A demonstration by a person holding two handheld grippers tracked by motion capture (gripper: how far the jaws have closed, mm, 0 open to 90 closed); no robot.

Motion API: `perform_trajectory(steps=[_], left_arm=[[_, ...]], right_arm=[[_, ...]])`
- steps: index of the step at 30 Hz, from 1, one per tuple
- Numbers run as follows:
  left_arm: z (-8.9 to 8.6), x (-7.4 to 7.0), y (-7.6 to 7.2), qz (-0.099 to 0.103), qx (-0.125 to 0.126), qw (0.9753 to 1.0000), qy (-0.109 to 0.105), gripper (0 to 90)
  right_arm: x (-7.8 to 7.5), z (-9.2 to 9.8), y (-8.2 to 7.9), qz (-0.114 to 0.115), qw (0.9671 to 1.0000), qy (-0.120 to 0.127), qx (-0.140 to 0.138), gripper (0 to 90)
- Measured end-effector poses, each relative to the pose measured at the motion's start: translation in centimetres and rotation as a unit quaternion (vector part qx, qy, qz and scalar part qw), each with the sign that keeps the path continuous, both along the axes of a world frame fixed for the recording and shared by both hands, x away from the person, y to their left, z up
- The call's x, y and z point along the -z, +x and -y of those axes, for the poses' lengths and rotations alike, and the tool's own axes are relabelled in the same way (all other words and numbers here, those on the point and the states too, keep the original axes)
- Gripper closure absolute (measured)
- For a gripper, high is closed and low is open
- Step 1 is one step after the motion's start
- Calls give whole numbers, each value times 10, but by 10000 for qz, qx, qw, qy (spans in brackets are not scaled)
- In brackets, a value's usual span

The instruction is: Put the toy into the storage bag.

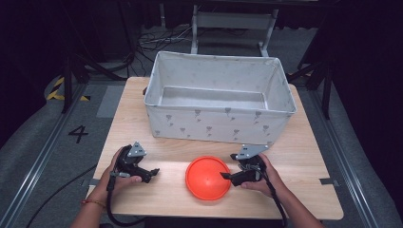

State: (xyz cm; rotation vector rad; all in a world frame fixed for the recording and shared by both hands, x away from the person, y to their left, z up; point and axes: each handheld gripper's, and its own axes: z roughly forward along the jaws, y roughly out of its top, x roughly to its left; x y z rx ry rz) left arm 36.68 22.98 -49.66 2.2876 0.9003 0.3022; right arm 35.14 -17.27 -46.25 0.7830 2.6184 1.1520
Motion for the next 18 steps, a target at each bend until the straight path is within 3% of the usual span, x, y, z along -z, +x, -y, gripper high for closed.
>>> perform_trajectory(steps=[3,8,10,16,18], left_arm=[[0,0,0,-1,-5,10000,-1,4],[0,0,0,-1,-2,10000,-1,4],[0,0,0,-2,-2,10000,-1,3],[0,0,0,-2,-1,10000,0,3],[0,0,0,0,0,10000,1,3]], right_arm=[[10,-10,9,-140,9998,-161,-44,204],[21,-18,15,-392,9990,-164,-119,179],[26,-22,14,-362,9986,-355,-159,167],[29,-25,10,-276,9989,-330,-201,157],[29,-26,8,-241,9989,-307,-251,205]])
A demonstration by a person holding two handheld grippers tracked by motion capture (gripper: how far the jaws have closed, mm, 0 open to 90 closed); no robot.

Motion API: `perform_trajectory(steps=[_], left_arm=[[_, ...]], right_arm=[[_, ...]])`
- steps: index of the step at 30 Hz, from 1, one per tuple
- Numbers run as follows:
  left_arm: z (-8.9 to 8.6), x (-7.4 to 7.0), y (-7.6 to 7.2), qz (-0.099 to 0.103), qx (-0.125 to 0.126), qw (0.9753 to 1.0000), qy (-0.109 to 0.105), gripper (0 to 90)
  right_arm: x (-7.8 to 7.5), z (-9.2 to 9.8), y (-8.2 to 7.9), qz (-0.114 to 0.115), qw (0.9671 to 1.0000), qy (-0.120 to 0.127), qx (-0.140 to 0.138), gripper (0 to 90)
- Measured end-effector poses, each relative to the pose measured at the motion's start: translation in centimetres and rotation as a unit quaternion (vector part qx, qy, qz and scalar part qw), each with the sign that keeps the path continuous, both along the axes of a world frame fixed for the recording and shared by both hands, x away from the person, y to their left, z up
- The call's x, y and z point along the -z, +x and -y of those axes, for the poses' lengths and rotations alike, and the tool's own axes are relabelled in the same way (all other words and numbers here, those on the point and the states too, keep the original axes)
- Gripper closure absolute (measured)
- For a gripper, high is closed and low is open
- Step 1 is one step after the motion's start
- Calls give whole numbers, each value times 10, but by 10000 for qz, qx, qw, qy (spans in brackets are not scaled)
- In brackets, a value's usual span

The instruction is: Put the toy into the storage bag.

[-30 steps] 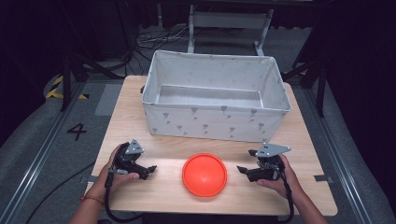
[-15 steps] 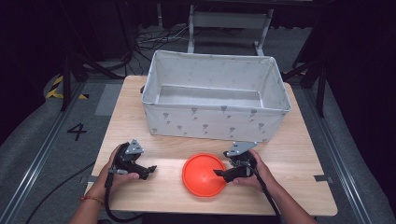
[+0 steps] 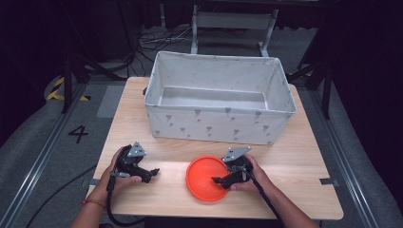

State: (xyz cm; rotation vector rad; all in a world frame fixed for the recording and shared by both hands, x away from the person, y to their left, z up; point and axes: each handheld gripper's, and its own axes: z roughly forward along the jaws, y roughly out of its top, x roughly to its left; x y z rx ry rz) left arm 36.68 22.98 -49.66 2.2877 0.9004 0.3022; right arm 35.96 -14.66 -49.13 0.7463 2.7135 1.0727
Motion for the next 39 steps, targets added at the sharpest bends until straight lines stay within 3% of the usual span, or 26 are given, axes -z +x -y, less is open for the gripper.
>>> perform_trajectory(steps=[3,6,9,12,16,18,24,28,34,39], left_arm=[[0,0,0,-2,0,10000,-1,3],[0,0,0,0,0,10000,-4,3],[0,0,0,-1,1,10000,0,3],[0,0,0,0,0,10000,-2,3],[0,0,0,0,-1,10000,-2,3],[0,0,0,0,0,10000,0,3],[0,0,0,2,-2,10000,0,3],[0,0,0,3,-3,10000,-1,3],[0,0,0,3,-3,10000,2,3],[0,0,0,3,-3,10000,1,3]], right_arm=[[-1,-1,-2,16,10000,49,5,260],[-2,2,1,-69,9996,211,170,419],[-3,7,4,-153,9993,287,199,488],[-6,12,6,-184,9984,454,275,625],[-8,17,8,-228,9975,602,288,681],[-14,22,9,-303,9962,793,218,739],[-32,29,4,-212,9944,1036,-32,806],[-48,31,-3,0,9935,1116,-225,829],[-70,36,-15,448,9948,822,-409,830],[-81,46,-18,633,9943,762,-385,831]])
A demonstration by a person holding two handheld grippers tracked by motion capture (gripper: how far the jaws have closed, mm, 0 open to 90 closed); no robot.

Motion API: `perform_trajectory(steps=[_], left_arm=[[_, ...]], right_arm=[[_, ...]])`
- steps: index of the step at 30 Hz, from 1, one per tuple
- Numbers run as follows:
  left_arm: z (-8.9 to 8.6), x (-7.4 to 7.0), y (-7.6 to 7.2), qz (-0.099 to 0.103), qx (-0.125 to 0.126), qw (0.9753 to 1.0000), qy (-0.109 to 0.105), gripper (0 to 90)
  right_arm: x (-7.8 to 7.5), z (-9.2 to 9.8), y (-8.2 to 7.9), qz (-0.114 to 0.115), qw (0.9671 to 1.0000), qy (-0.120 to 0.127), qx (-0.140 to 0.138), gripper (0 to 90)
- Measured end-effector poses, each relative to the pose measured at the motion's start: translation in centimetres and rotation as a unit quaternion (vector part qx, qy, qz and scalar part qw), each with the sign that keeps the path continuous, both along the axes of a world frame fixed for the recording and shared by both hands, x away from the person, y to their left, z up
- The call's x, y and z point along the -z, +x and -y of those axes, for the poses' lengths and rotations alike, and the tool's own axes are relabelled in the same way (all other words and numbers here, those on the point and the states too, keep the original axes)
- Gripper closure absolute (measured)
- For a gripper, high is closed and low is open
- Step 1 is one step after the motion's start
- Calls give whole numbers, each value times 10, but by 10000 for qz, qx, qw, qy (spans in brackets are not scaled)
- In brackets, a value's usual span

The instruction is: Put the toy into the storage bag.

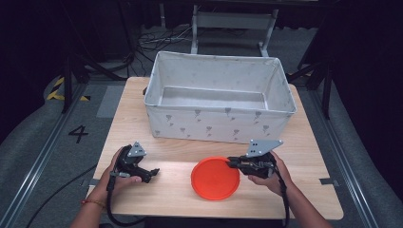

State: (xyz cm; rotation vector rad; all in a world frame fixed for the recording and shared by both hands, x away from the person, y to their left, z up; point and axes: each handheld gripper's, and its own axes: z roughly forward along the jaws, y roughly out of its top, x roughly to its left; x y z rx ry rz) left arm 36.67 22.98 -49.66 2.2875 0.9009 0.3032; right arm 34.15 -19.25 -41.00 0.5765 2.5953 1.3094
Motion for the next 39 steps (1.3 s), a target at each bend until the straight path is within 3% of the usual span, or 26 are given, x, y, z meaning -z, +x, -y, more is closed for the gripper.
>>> perform_trajectory(steps=[3,8,11,24,39], left_arm=[[0,0,0,1,-4,10000,-2,3],[0,0,0,1,-5,10000,-3,4],[0,0,0,5,-23,10000,-1,3],[1,0,0,0,-41,10000,-8,3],[1,0,0,7,-41,10000,-6,3]], right_arm=[[-9,13,-4,194,9997,-135,91,831],[-20,28,-7,292,9992,-112,236,831],[-29,39,-11,409,9984,-252,313,831],[-68,86,-25,626,9952,-410,628,830],[-105,110,-33,802,9925,-466,791,830]])
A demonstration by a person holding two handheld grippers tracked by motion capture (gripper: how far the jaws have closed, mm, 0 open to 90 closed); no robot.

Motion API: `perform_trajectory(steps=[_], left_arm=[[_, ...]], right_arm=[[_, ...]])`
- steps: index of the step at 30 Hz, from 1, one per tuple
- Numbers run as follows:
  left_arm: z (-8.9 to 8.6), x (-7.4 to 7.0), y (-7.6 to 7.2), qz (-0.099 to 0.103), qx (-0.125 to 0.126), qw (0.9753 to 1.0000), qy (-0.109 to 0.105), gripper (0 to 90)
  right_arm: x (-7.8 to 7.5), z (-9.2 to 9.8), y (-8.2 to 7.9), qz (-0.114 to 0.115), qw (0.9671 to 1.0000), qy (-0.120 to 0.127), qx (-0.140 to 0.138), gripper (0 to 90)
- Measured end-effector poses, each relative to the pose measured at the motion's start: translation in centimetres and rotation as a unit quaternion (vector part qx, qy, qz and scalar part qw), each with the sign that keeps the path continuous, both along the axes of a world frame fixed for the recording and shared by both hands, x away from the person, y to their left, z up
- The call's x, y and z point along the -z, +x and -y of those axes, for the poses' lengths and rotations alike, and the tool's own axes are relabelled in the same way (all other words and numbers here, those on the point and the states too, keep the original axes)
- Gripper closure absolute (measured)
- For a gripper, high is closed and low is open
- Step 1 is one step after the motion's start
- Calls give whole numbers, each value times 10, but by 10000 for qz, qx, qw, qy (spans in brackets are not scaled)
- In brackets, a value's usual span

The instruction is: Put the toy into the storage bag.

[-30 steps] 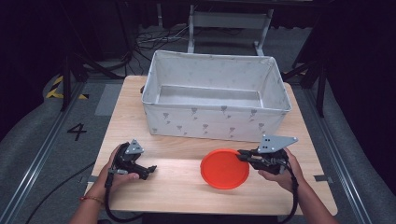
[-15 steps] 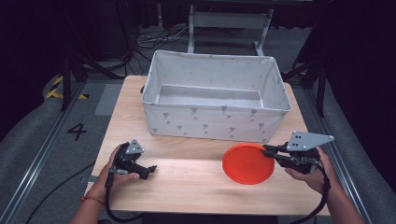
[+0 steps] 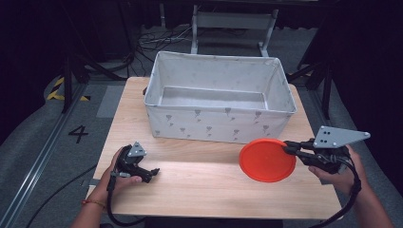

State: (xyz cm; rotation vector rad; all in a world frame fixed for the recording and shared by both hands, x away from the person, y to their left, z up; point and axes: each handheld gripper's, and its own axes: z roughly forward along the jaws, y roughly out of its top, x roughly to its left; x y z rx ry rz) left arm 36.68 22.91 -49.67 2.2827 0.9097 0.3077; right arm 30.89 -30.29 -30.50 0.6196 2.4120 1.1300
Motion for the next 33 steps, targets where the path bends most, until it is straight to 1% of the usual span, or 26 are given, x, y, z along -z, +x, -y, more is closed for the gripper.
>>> perform_trajectory(steps=[7,17,21,27,29,30,33], left_arm=[[0,0,0,-6,1,10000,-3,3],[0,0,0,-11,-1,10000,-6,2],[0,0,0,-18,0,10000,-19,2],[0,0,0,-16,-2,10000,-12,2],[0,0,0,-15,-2,10000,-14,2],[0,0,0,-15,-2,10000,-14,2],[0,0,0,-17,-2,10000,-14,2]], right_arm=[[-14,7,1,48,10000,10,11,830],[-44,11,6,274,9996,-99,31,830],[-60,9,12,370,9992,-157,66,830],[-78,7,24,475,9986,-211,120,830],[-83,7,28,513,9984,-199,149,830],[-83,7,28,513,9984,-199,149,830],[-92,7,37,542,9982,-161,188,830]])
